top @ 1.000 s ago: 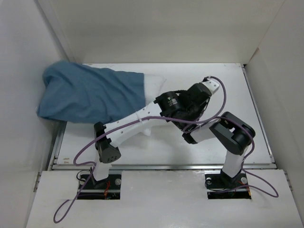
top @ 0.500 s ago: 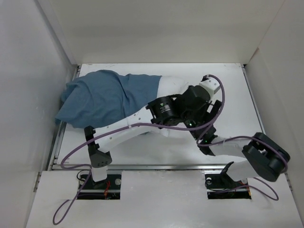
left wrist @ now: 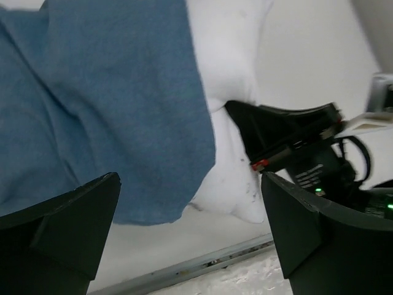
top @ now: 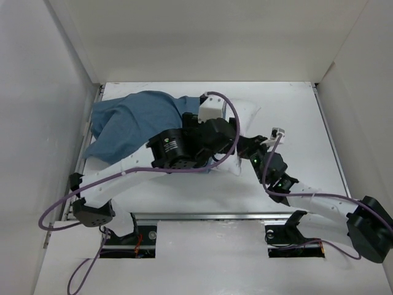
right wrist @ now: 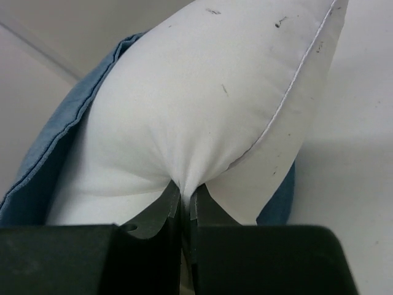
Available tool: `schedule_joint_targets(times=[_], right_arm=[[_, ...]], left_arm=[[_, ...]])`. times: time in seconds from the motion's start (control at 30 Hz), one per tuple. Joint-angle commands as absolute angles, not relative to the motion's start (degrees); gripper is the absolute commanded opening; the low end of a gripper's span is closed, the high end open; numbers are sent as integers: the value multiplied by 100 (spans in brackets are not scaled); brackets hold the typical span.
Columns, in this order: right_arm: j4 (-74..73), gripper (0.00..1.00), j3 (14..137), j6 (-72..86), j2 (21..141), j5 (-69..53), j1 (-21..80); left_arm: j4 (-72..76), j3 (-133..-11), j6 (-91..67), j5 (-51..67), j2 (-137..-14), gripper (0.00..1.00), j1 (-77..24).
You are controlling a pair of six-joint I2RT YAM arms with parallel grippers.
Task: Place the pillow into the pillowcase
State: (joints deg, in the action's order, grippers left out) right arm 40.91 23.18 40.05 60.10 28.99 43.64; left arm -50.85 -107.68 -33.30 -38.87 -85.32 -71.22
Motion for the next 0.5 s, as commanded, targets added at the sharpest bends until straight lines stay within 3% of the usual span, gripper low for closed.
schedule_joint_targets(times=[0.0,0.4,0.43,0.47], right_arm=[[4184,0,2760,3902,6143,2892,4342],[3947,0,2822,3955,6250,2584,4342],[3946,0,2821,3955,6249,2584,4342],[3894,0,2821,3955,6197,2636,4342]], left_arm=[[-6291,-10529,-4401,-4631,-9095,100,-7146],[-5729,-10143,-4157,-4412,-9589,100,-6541],[-5783,-10090,-4227,-4490,-9589,95,-6452],[-5783,-10090,-4297,-4491,-9589,83,-6399]])
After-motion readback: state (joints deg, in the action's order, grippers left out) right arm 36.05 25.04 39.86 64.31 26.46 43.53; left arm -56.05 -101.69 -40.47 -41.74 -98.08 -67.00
